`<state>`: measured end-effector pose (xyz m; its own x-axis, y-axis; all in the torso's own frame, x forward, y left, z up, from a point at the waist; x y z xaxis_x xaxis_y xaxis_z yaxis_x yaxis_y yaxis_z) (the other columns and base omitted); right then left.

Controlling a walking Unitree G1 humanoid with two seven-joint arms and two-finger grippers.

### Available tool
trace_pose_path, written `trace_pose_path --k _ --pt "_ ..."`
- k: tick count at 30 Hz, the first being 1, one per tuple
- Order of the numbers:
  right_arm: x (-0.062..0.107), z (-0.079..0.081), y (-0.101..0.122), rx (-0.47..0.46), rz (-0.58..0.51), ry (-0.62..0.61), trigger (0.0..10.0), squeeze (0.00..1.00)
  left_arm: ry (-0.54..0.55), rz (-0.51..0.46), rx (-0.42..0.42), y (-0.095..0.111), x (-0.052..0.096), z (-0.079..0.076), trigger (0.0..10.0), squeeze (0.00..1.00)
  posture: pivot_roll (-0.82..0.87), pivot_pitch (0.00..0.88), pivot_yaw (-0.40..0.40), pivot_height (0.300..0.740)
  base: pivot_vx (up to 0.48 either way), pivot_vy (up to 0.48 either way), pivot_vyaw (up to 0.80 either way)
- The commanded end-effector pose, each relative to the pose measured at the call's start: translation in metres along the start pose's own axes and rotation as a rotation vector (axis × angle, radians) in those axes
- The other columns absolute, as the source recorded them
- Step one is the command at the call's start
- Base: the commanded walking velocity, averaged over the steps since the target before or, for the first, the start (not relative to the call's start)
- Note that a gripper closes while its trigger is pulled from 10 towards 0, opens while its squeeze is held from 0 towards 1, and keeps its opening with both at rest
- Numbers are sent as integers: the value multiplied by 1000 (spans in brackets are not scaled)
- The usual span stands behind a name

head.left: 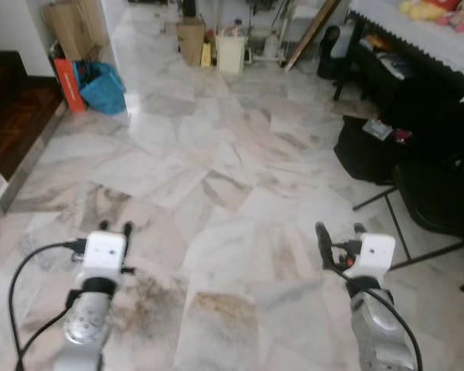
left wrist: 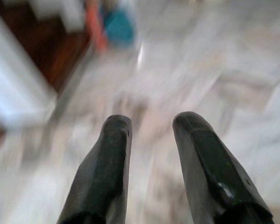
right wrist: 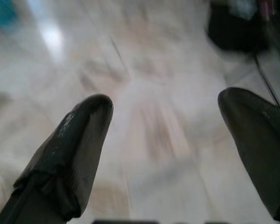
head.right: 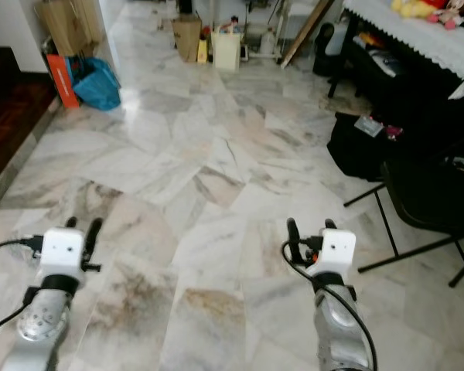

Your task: Hang hanger

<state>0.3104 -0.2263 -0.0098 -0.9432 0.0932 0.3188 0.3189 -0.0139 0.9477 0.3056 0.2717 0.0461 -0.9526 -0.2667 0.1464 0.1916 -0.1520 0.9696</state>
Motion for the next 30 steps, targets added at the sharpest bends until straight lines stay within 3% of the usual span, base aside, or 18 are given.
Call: trace_pose_path --k 1,6,8,20,28,30 --pt "1 -1 -19 -22 81 -9 10000 0 4 112 42 -29 2 -2 10000 0 102 0 -113 740 0 0 0" --pt "24 8 -83 -5 353 1 10000 0 -70 459 -4 -111 29 -14 10000 0 115 0 -76 740 0 0 0" --pt "34 13 -101 -31 418 -7 10000 0 -91 510 -4 -123 38 -18 10000 0 110 0 -57 740 0 0 0" --pt "70 43 -149 -44 596 36 10000 0 -122 635 -22 -144 46 -20 10000 0 74 0 21 740 0 0 0" --pt "69 39 -147 -16 590 58 10000 0 -133 658 5 -145 46 -30 10000 0 13 0 4 740 0 0 0" --pt "69 28 -147 -21 595 36 10000 0 -118 716 42 -156 56 -34 10000 0 5 0 -12 740 0 0 0"
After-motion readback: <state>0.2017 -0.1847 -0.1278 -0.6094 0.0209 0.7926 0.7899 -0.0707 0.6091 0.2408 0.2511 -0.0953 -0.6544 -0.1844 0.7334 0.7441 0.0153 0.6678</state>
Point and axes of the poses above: a point about 5 cm out from each wrist's last joint towards the gripper, its own x axis pointing back from the gripper into the wrist, its own y axis along the axis of the wrist's last joint, z = x × y, the point moved 5 cm from there along -x, pointing out of the wrist towards the gripper, and after that the axes turned 5 degrees about x, right-handed, at the moved point
